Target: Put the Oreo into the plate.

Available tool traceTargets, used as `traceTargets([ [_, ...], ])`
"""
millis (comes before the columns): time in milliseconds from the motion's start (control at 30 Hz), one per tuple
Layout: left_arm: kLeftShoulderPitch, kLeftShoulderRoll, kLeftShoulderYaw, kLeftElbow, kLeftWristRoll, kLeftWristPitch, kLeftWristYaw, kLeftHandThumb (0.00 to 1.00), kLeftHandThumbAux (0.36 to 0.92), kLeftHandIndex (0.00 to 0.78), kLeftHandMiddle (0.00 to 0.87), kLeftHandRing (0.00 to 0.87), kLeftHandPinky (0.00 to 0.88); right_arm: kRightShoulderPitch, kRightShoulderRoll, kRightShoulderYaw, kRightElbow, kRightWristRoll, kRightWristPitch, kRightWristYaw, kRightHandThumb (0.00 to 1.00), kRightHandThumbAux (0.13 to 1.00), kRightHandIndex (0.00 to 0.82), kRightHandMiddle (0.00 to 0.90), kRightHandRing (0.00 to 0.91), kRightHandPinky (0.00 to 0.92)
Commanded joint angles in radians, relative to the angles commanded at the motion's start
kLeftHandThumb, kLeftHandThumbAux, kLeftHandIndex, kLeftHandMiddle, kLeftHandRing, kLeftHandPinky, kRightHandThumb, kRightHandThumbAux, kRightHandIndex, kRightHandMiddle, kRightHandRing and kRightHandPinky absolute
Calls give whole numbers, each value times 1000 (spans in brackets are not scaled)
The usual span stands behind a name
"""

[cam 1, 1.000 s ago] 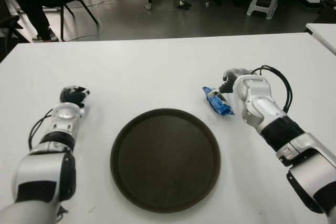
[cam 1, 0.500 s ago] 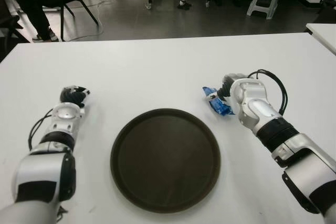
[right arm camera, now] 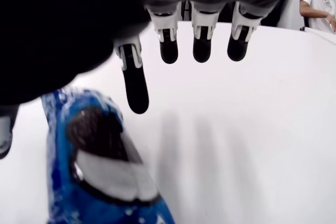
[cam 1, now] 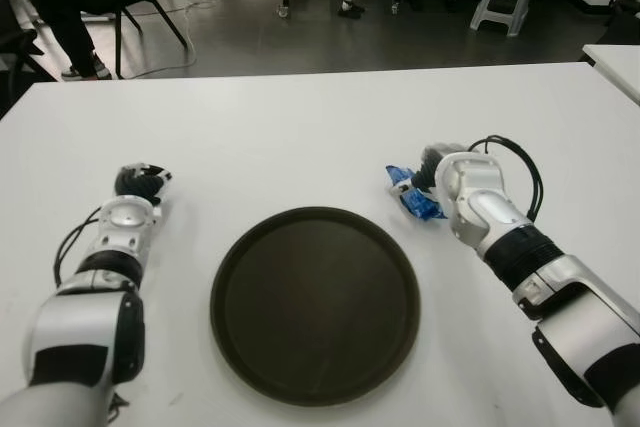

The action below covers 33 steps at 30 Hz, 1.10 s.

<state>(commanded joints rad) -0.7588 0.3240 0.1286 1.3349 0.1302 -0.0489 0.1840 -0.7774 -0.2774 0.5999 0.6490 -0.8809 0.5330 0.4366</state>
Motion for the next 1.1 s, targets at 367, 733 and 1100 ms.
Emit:
traceTargets([
  [367,5,1,7,0,-8,-7,-15,697,711,416,280,238,119,-3,8,9,26,-3,-11,-8,0,381,323,57,0,0],
  [733,5,2,7,0,-5,-10,-15,696,711,415,274,237,119,1,17,-6,37,12,-14,-35,0,402,361,54,0,0],
  [1100,5,3,1,1,3,-7,-2,693,712,412,260,234,107,16,19,-36,41,46,-15,-88,0,452,517,48,0,0],
])
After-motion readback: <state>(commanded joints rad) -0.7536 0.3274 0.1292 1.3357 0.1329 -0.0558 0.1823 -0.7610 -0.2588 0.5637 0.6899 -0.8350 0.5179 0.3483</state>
